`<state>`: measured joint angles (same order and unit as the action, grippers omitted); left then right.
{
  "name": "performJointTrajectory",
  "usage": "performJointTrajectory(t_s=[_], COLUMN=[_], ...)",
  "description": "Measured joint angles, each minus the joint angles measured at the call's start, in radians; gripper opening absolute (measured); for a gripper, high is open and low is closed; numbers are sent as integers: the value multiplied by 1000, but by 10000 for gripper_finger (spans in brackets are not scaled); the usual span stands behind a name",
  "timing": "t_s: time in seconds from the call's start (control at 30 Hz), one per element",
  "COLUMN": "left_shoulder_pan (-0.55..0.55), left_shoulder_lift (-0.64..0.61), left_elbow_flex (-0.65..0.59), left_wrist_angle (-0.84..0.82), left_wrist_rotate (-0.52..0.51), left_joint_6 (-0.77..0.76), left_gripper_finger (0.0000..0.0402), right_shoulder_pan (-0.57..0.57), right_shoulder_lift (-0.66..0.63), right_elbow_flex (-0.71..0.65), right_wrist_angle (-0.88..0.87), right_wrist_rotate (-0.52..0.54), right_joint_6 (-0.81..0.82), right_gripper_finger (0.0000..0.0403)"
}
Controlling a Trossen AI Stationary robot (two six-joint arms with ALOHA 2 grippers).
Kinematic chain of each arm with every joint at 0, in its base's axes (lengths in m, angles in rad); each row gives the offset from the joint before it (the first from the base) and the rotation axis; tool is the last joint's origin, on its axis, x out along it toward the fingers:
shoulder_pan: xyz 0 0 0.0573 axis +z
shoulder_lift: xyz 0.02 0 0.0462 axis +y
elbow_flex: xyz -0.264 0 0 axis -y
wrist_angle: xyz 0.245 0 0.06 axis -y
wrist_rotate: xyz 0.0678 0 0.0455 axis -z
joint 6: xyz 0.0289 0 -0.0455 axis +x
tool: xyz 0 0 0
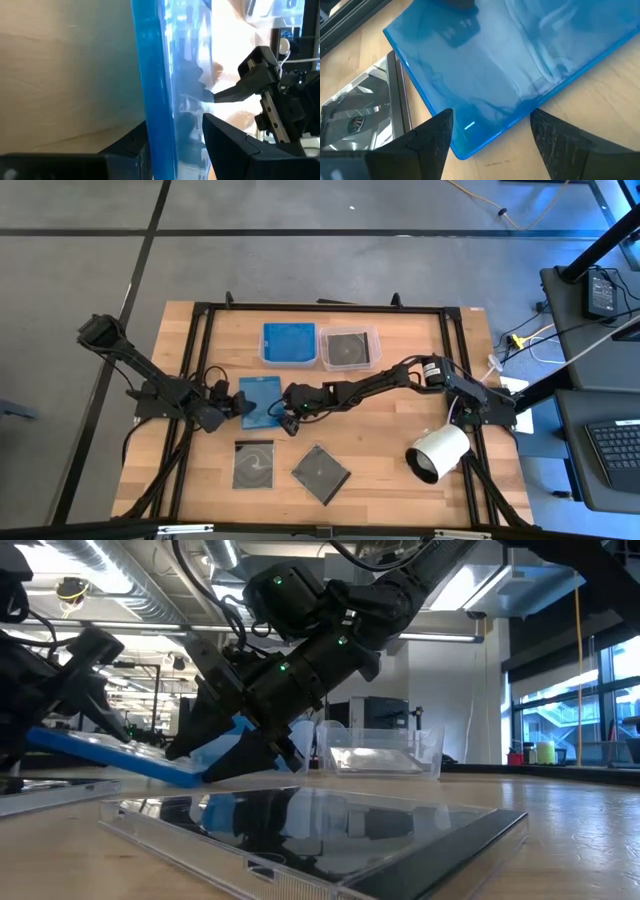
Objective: Pick & place jewel cases by type
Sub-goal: Put the blue CD case into the left transparent bin
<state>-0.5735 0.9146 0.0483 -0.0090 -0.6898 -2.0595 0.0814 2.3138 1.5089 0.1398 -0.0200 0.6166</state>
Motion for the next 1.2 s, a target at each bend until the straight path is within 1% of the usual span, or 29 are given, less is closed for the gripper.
performJointTrajectory(t_s=[0.1, 0.23, 0.3, 0.37, 0.5, 0.53, 0.7, 0.77, 0.9, 1.07, 1.2], left_shoulder_pan=[0, -1, 0, 0, 1, 1, 0, 0, 0, 0, -1], left_shoulder_lift=[1, 1, 2, 2, 2, 2, 0, 0, 1, 1, 1], left_elbow_flex=[-2, -4, -7, -7, -6, -6, -4, -4, -4, -4, -4], left_wrist_angle=[18, 77, 100, 115, 121, 123, 173, 197, 238, 280, 340], left_wrist_rotate=[2, -9, -26, -41, -87, -98, -112, -104, -102, -101, -111], left_joint_6=[33, 102, 138, 163, 194, 198, 278, 319, 383, 433, 528], left_gripper_finger=[130, 96, 79, 63, 39, 35, 24, 24, 22, 22, 22], right_shoulder_pan=[0, 0, 1, 6, 26, 30, 62, 77, 104, 127, 123], right_shoulder_lift=[0, 0, 1, 2, 3, 3, -6, -11, -43, -103, -141], right_elbow_flex=[0, 0, 0, 0, 0, 0, 0, 0, -1, 0, -4], right_wrist_angle=[0, 0, 0, 0, 5, 7, 9, 13, -15, -128, -283], right_wrist_rotate=[0, 1, 20, 89, 290, 323, 405, 471, 645, 851, 960], right_joint_6=[-2, -55, -86, -107, -185, -207, -288, -323, -387, -382, -297], right_gripper_finger=[268, 268, 268, 268, 268, 268, 268, 268, 268, 268, 268])
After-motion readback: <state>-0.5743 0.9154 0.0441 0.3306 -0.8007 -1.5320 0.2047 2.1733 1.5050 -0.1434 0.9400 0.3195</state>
